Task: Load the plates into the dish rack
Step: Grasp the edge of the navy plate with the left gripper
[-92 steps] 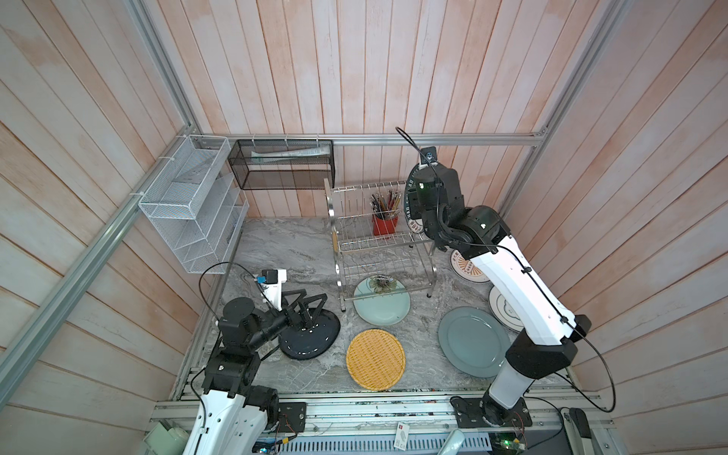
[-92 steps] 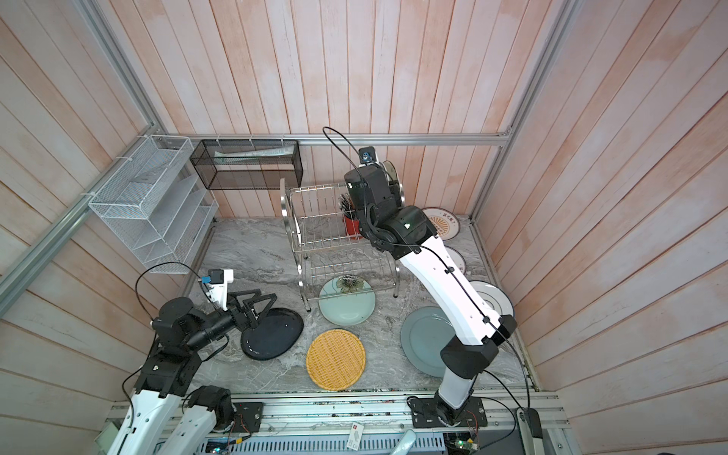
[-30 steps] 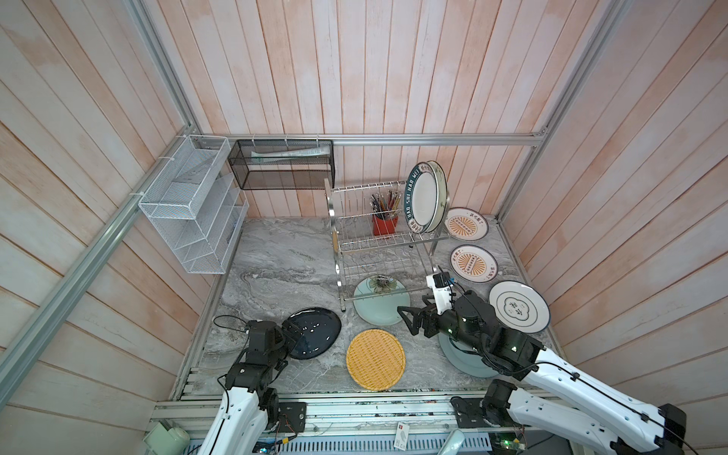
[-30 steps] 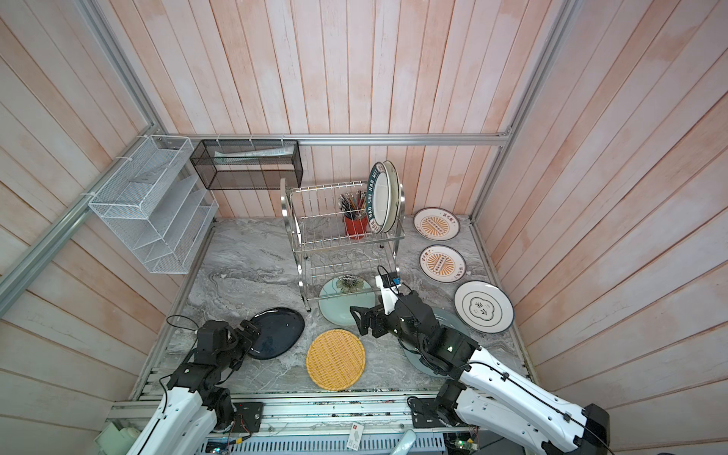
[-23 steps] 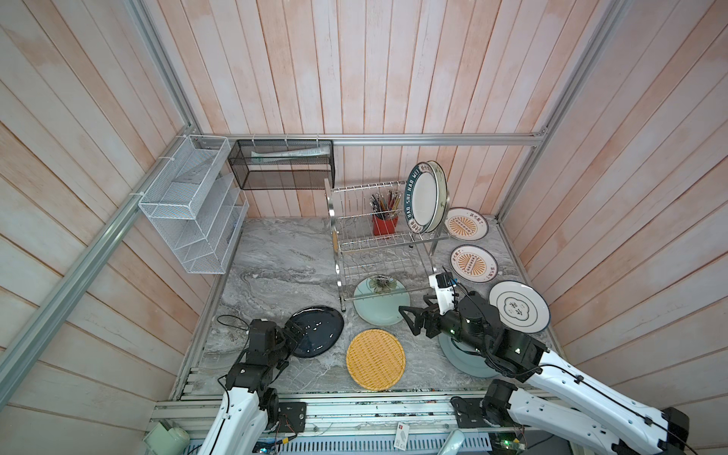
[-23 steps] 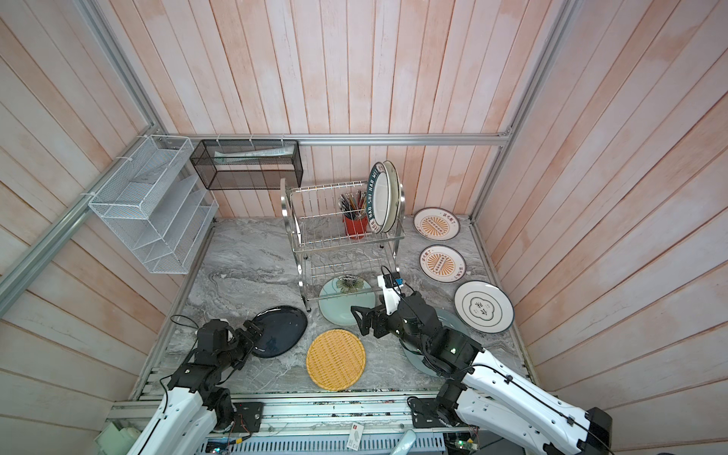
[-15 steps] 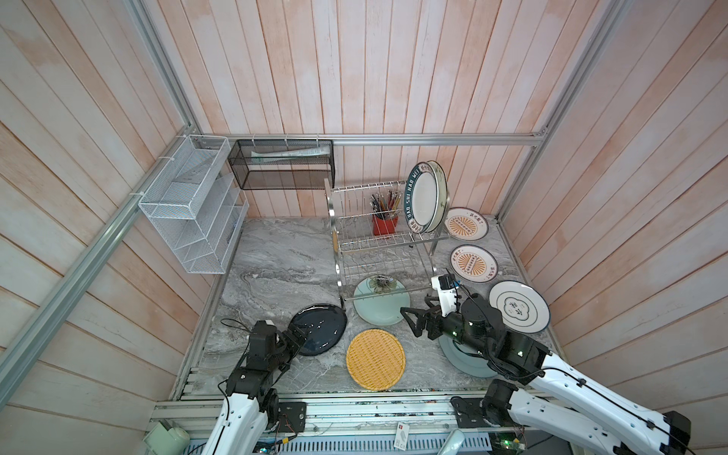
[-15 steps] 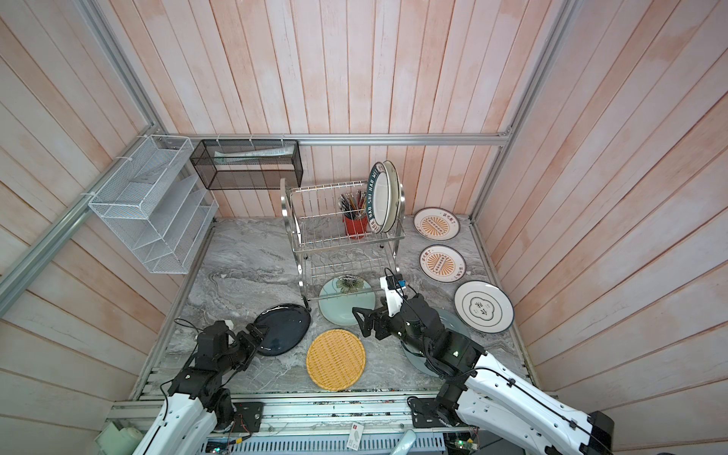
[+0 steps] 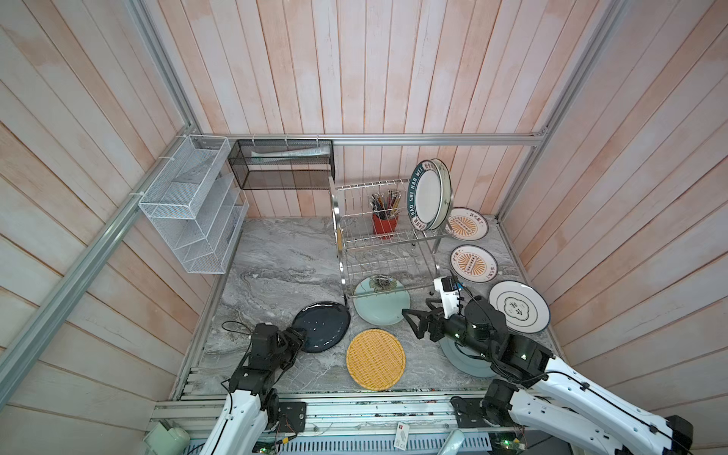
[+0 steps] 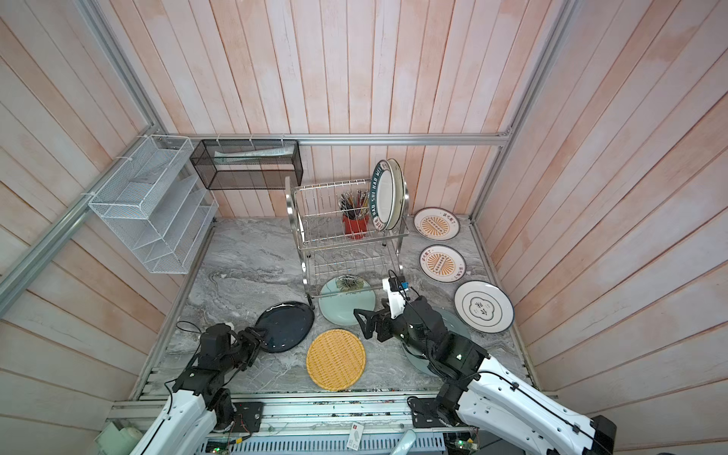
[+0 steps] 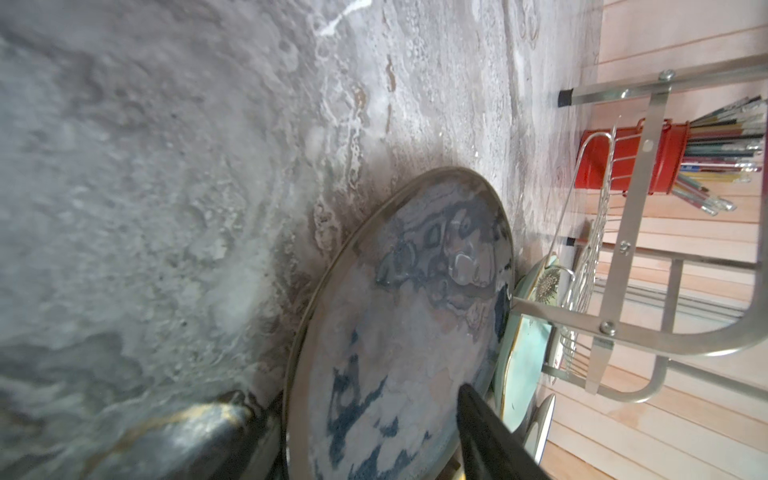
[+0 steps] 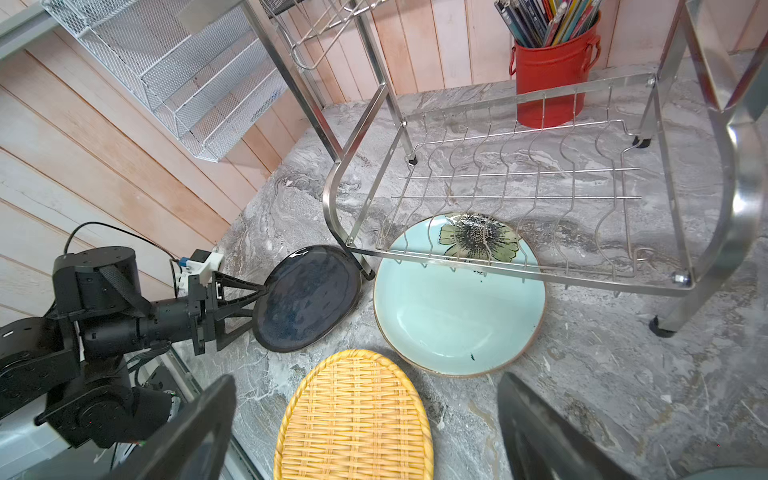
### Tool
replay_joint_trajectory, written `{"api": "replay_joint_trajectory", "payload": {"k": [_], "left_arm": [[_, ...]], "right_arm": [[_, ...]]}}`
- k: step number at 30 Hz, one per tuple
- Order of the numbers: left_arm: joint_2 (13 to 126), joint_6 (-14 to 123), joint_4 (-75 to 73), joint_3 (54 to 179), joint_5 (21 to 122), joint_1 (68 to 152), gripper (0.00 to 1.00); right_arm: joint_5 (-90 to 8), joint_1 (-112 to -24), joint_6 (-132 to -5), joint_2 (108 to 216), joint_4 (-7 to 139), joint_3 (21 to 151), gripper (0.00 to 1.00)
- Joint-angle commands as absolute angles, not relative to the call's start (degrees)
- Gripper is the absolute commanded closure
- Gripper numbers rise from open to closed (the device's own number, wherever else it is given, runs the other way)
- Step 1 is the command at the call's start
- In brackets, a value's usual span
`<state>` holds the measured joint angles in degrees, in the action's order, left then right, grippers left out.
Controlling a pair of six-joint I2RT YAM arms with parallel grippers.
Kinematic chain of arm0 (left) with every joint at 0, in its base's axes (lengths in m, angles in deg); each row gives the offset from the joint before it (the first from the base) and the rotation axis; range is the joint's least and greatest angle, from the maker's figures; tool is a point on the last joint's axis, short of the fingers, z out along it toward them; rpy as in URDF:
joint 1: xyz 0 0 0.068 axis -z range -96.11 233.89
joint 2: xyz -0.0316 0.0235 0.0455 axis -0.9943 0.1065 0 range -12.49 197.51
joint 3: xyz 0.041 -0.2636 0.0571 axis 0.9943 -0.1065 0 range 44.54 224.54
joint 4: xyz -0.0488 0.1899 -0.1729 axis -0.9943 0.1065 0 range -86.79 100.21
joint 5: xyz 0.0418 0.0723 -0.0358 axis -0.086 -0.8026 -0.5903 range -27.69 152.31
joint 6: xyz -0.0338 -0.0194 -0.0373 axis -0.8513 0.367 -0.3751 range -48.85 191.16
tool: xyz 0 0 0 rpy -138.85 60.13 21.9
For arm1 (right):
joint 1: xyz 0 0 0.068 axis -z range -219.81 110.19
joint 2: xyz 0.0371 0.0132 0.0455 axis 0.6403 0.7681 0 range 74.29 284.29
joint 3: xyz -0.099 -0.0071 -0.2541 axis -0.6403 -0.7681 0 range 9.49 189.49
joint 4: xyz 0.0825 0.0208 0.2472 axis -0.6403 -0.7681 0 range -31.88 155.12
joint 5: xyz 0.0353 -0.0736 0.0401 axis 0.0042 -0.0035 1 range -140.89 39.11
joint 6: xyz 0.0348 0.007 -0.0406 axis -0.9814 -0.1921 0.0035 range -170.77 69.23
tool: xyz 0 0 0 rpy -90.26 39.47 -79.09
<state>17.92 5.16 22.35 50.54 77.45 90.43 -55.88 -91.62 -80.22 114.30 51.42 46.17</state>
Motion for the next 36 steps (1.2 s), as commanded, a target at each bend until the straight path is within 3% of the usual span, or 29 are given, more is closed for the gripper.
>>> {"api": "replay_joint_trajectory", "payload": {"k": [1,8,13,20,36], "left_arm": [[18.50,3.94,25.94,47.44,76.93,90.76,0.45],[19.87,2.83,24.67,47.53,76.13,90.74,0.60],[18.87,1.36,23.33,46.45,76.77,90.79,0.79],[14.50,-1.64,23.08,44.35,77.13,90.74,0.99],[3.27,0.06,37.90,54.12,72.90,90.73,1.00]], "right_arm": [[-55.46,-91.78,-80.92,113.93,51.74,45.53,0.02],[-55.37,-91.76,-80.92,114.02,51.83,45.61,0.02],[-55.15,-91.76,-81.01,114.03,51.85,45.61,0.02],[-54.93,-91.76,-81.18,113.84,51.74,45.70,0.02],[-54.61,-91.76,-81.58,115.88,53.72,44.91,0.02]]}}
